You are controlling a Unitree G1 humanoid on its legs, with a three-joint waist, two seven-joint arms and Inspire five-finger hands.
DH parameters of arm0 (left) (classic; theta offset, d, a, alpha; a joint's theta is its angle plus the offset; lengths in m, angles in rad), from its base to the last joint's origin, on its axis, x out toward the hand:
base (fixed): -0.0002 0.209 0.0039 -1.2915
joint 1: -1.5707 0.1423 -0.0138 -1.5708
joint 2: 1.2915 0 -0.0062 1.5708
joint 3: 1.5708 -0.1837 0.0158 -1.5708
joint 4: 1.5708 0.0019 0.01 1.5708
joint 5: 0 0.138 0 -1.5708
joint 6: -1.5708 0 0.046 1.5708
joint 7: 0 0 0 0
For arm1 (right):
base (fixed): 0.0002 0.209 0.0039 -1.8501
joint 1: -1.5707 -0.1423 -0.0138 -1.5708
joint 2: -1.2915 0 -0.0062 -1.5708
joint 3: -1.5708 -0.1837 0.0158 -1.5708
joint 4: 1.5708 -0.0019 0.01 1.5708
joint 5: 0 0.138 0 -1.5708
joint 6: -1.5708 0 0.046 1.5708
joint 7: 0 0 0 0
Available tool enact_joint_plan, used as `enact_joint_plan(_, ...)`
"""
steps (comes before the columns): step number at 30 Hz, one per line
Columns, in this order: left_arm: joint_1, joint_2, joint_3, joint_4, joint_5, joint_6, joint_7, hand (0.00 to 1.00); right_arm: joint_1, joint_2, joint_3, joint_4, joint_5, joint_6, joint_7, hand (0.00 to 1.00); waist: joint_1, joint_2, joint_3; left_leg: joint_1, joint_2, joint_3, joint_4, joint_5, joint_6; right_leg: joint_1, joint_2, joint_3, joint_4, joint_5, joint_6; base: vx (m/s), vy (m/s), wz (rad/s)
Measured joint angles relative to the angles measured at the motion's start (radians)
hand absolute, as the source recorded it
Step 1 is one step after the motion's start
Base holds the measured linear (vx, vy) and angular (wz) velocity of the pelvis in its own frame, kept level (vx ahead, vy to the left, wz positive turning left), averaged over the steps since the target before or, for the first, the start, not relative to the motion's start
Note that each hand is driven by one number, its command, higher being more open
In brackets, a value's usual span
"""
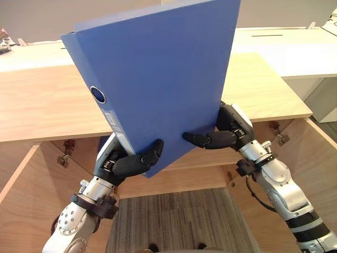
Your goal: Walk over to the cabinet, pick up the folder, carry it to the office cabinet, place the folder inside the office cabinet, then close the office cabinet door
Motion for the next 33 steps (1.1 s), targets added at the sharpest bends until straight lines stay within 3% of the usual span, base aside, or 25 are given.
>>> enact_joint_plan(2, -0.001, -0.021, 0.01, 0.001, 0.022, -0.001, -0.006, 0.0, 0.006, 0.035, -0.031, 0.0, -0.001, 0.0, 0.01, 0.0, 0.001, 0.001, -0.001, -0.008, 0.0, -0.002, 0.0, 0.002, 0.003, -0.007, -0.001, -0.003, 0.0, 0.0, 0.0, -0.01, -0.026, 0.05)
enact_joint_plan(3, -0.005, -0.061, 0.028, 0.0, 0.064, -0.001, -0.015, 1.0, 0.026, 0.08, -0.063, -0.006, -0.008, 0.001, 0.021, 0.0, 0.003, 0.001, -0.001, -0.011, 0.0, -0.006, 0.0, 0.003, 0.004, -0.008, -0.001, -0.008, 0.0, 0.0, 0.0, 0.0, -0.03, 0.09)
enact_joint_plan(6, -0.007, -0.208, 0.052, -0.013, 0.238, -0.026, -0.027, 1.0, 0.099, 0.238, -0.14, -0.053, -0.081, 0.001, 0.015, 0.0, 0.011, 0.002, -0.002, -0.012, 0.001, -0.013, -0.001, 0.004, 0.005, -0.006, -0.001, -0.016, 0.0, 0.0, 0.0, 0.0, -0.03, 0.08)
enact_joint_plan(9, -0.02, -0.383, 0.098, -0.02, 0.399, -0.051, 0.03, 1.0, 0.182, 0.379, -0.156, -0.144, -0.121, 0.001, 0.02, 0.0, 0.022, 0.004, -0.003, -0.011, 0.002, -0.019, -0.001, 0.004, 0.005, -0.003, -0.001, -0.019, 0.0, 0.0, 0.0, -0.01, -0.016, 0.03)
enact_joint_plan(15, 0.036, -0.548, 0.134, -0.027, 0.596, -0.087, 0.139, 1.0, 0.2, 0.564, -0.207, -0.172, -0.169, -0.01, -0.078, 0.0, 0.029, 0.004, -0.003, -0.009, -0.002, -0.038, -0.001, 0.007, 0.01, 0.008, -0.006, -0.024, 0.003, 0.0, 0.0, -0.04, -0.022, 0.1)
enact_joint_plan(16, 0.063, -0.59, 0.168, -0.026, 0.614, -0.087, 0.165, 1.0, 0.208, 0.582, -0.226, -0.173, -0.175, -0.015, -0.095, 0.0, 0.03, 0.004, -0.003, -0.009, -0.004, -0.039, -0.002, 0.008, 0.011, 0.008, -0.007, -0.024, 0.002, 0.0, 0.0, -0.06, -0.062, 0.19)
enact_joint_plan(17, 0.165, -0.722, 0.383, 0.083, 0.629, -0.076, 0.31, 1.0, 0.322, 0.62, -0.309, -0.184, -0.207, -0.022, -0.144, 0.0, 0.031, 0.005, -0.004, -0.012, -0.007, -0.056, -0.018, 0.018, 0.011, 0.009, -0.009, -0.041, 0.0, 0.0, 0.0, -0.06, -0.08, 0.23)
enact_joint_plan(20, 0.188, -0.734, 0.405, 0.136, 0.629, -0.044, 0.322, 1.0, 0.331, 0.62, -0.328, -0.184, -0.217, -0.022, -0.145, 0.0, 0.035, 0.004, -0.005, -0.015, -0.008, -0.064, -0.019, 0.02, 0.012, 0.009, -0.01, -0.046, 0.0, 0.0, 0.0, -0.02, -0.044, 0.13)
enact_joint_plan(23, 0.185, -0.73, 0.42, 0.3, 0.631, -0.101, 0.311, 1.0, 0.337, 0.615, -0.314, -0.184, -0.219, -0.022, -0.137, 0.0, 0.031, 0.018, -0.022, -0.03, -0.012, -0.069, -0.018, 0.02, 0.012, 0.001, -0.013, -0.051, 0.0, 0.0, 0.0, -0.02, -0.02, 0.05)
enact_joint_plan(25, 0.142, -0.713, 0.449, 0.568, 0.676, -0.029, 0.303, 1.0, 0.35, 0.593, -0.288, -0.184, -0.283, -0.022, -0.139, 0.0, 0.029, 0.03, -0.031, -0.048, -0.016, -0.071, -0.017, 0.02, 0.012, -0.012, -0.017, -0.054, -0.009, 0.0, 0.0, 0.0, 0.0, 0.0)
enact_joint_plan(27, 0.121, -0.707, 0.459, 0.724, 0.705, 0.007, 0.302, 1.0, 0.354, 0.563, -0.257, -0.182, -0.327, -0.021, -0.14, 0.0, 0.026, 0.026, -0.028, -0.065, -0.015, -0.07, -0.01, 0.02, 0.012, -0.028, -0.016, -0.054, -0.009, 0.0, 0.0, 0.0, -0.016, 0.0)
enact_joint_plan(29, 0.05, -0.683, 0.452, 0.982, 0.747, 0.037, 0.301, 1.0, 0.305, 0.494, -0.152, -0.151, -0.405, -0.029, -0.159, 0.0, 0.021, 0.016, 0.02, -0.149, -0.001, -0.067, 0.076, -0.006, 0.007, -0.09, -0.018, -0.051, 0.023, 0.0, 0.0, -0.05, -0.038, -0.03)
enact_joint_plan(33, -0.074, -0.629, 0.388, 1.144, 0.747, 0.045, 0.303, 1.0, 0.105, 0.396, 0.045, -0.042, -0.536, -0.03, -0.181, 0.0, 0.024, 0.029, 0.14, -0.351, 0.044, -0.064, 0.309, -0.078, 0.006, -0.246, 0.001, -0.038, 0.137, -0.012, -0.016, -0.17, -0.029, -0.1)
